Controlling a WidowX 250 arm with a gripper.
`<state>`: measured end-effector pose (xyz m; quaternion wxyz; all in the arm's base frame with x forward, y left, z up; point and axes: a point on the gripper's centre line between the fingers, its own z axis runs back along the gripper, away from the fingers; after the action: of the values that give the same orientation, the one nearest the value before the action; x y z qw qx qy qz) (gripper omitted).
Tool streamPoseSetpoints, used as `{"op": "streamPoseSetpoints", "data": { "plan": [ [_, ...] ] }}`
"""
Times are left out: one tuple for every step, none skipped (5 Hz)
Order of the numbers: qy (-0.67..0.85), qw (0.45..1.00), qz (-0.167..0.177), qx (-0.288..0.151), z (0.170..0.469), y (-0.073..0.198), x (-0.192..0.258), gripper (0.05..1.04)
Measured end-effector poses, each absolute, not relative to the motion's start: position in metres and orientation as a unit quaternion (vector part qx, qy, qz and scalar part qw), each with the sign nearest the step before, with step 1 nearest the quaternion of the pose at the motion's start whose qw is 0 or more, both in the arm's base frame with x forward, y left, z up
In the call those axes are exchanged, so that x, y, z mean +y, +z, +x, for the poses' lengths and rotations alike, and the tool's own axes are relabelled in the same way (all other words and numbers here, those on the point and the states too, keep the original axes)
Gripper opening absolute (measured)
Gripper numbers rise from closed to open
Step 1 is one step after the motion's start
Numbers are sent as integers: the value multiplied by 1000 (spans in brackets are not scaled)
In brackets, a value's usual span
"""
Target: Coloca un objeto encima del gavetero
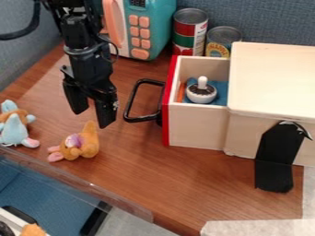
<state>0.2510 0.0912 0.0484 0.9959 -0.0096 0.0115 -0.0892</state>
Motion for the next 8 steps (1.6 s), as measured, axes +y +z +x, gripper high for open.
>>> {"op": "streamPoseSetpoints", "data": {
  "plan": [
    [-91, 995, -16, 25, 249, 42, 89, 1001],
    [-141, 990, -24, 6, 263, 64, 53, 1000],
    [-185, 982, -20, -31, 282, 92, 33, 1000],
    [-235, 968, -12, -84, 308, 121, -4, 1000],
    [-254, 960, 11, -115, 331, 132, -28, 1000],
    [-260, 959, 16, -110, 352, 112, -41, 1000],
    [-256, 961, 21, -105, 369, 99, -43, 1000],
    [-260, 961, 20, -87, 382, 82, -44, 999]
  ]
}}
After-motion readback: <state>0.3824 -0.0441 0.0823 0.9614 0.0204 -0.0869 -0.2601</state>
